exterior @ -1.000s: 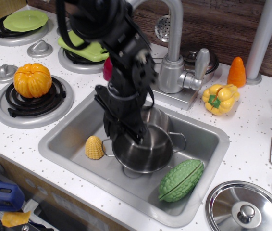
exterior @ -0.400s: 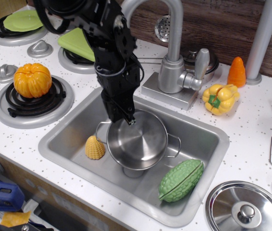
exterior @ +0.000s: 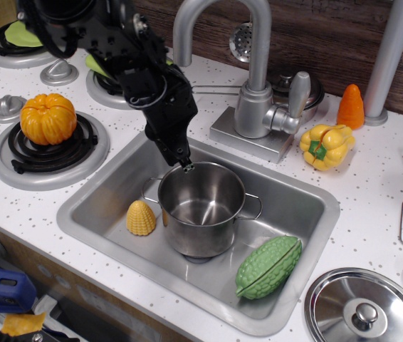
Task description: Flip pot upright in sink
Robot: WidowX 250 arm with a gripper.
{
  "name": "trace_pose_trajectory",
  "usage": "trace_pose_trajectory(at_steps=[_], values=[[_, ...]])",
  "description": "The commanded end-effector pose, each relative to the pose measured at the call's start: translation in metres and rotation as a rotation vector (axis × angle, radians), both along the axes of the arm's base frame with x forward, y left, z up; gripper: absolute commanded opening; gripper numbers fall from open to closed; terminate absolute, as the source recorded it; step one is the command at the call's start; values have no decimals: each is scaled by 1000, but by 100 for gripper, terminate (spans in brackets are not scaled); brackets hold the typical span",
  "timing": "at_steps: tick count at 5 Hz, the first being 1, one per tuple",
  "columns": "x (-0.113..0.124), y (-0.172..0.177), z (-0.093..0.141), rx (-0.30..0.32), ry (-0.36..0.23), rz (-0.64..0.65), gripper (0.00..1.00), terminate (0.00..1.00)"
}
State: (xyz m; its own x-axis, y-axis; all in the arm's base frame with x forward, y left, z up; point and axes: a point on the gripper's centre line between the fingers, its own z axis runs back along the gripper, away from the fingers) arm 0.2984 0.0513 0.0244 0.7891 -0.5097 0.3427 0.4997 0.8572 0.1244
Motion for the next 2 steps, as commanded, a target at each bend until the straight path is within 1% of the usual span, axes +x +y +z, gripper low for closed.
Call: trace_pose_trajectory(at_steps=[1,2], values=[[8,5,9,10,-43,-13,100,0],[8,5,9,10,-43,-13,100,100]])
